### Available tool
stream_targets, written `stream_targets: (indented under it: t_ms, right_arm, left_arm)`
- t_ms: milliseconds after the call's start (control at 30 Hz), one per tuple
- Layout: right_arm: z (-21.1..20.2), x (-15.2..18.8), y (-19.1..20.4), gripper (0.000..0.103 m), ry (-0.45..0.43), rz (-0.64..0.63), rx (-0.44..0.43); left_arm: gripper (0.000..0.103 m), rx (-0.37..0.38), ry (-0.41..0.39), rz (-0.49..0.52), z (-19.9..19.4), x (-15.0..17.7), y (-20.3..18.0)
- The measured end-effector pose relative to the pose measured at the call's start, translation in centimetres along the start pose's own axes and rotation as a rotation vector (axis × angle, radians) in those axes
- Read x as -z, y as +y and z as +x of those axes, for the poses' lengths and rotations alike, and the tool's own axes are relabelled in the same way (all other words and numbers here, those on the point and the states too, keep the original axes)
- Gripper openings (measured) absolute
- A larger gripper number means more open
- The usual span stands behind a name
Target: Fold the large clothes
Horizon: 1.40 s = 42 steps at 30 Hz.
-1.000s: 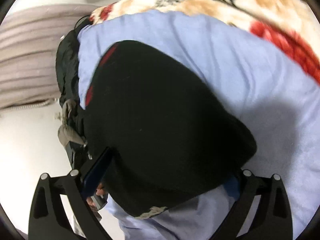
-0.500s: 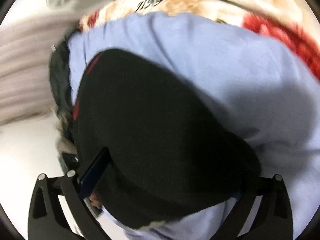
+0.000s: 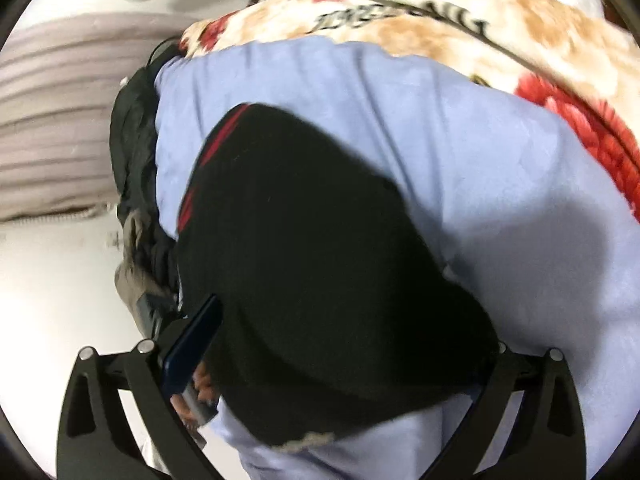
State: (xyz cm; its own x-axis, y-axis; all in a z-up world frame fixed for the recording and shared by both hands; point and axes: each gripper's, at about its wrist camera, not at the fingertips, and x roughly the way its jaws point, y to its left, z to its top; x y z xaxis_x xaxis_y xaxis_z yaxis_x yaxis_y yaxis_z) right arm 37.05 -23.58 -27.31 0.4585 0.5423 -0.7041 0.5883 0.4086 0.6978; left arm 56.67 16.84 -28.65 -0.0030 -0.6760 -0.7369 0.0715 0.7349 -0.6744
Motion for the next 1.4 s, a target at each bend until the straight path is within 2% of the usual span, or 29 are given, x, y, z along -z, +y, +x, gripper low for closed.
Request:
stream_targets:
  t_ms: [67, 200, 300, 400, 467, 500, 533, 600, 667, 767, 800, 867, 933, 1033, 1233, 1400]
  right_arm:
    - [-0.1, -0.6, 1.7, 0.098, 0.048, 0.024, 0.037]
    - [-1.6, 0.6, 8.4, 0.098, 0.106, -0.174, 0.080]
    - [-2.1, 1.1, 10.4, 0.098, 0.119, -0.252, 0.049]
    - [-1.8, 1.0, 8.6, 0.099, 0.100, -0.264, -0.001]
    - [-0.3, 0.4, 5.5, 0.099, 0.092, -0.195, -0.013]
    - [0.5, -0.1, 3.0, 0.099, 0.093, -0.113, -0.026]
    - [1.2, -0.4, 2.3, 0.099, 0.089, -0.067, -0.050]
    - [1.8, -0.8, -0.2, 0.099, 0.070, 0.011, -0.152]
    - [2.2, -1.1, -1.2, 0.098, 0.067, 0.045, -0.202]
    - [2.8, -1.4, -0.1, 0.096, 0.096, 0.010, -0.155]
    - [2.8, -1.3, 0.8, 0.092, 0.108, -0.044, -0.118]
    - [2.2, -1.1, 1.1, 0.084, 0.114, -0.076, -0.105]
    - [1.6, -1.0, 1.1, 0.070, 0.109, -0.084, -0.095]
    - [0.4, -0.3, 2.4, 0.059, 0.095, -0.138, -0.064]
    - [-3.1, 2.0, 6.9, 0.050, 0.077, -0.323, -0.026]
    - [-6.1, 2.6, 10.3, 0.049, 0.047, -0.419, -0.031]
  left_arm:
    - [0.097, -0.027, 0.014, 0.022, -0.2, 0.0, -1.0]
    - [0.097, -0.071, 0.008, 0.026, -0.6, -0.2, -2.2]
    - [0.097, -0.047, -0.037, -0.017, -0.7, -0.7, -2.5]
    - [0.097, -0.015, -0.060, -0.040, -0.6, -0.6, -1.6]
    - [0.097, -0.004, -0.044, -0.038, 0.1, -0.8, -1.2]
    - [0.097, 0.004, -0.024, -0.038, 0.7, -1.1, -1.1]
    - [0.097, 0.009, -0.012, -0.036, 1.0, -1.2, -0.9]
    - [0.098, 0.007, 0.021, -0.017, 1.9, -1.4, -0.9]
    - [0.098, 0.012, 0.029, -0.030, 2.1, -1.6, -0.7]
    - [0.098, -0.021, 0.030, -0.018, 1.9, -1.7, -1.2]
    - [0.096, -0.031, 0.021, -0.016, 1.6, -1.4, -1.2]
    - [0.092, -0.043, -0.012, -0.019, 1.1, -1.1, -1.8]
    - [0.083, -0.033, -0.042, -0.020, 0.6, -0.5, -2.0]
    - [0.069, -0.038, -0.092, -0.002, -0.7, 0.8, -2.8]
    - [0.060, -0.034, -0.158, 0.019, -2.8, 3.1, -4.9]
    - [0.059, 0.008, -0.239, 0.031, -5.3, 4.6, -6.5]
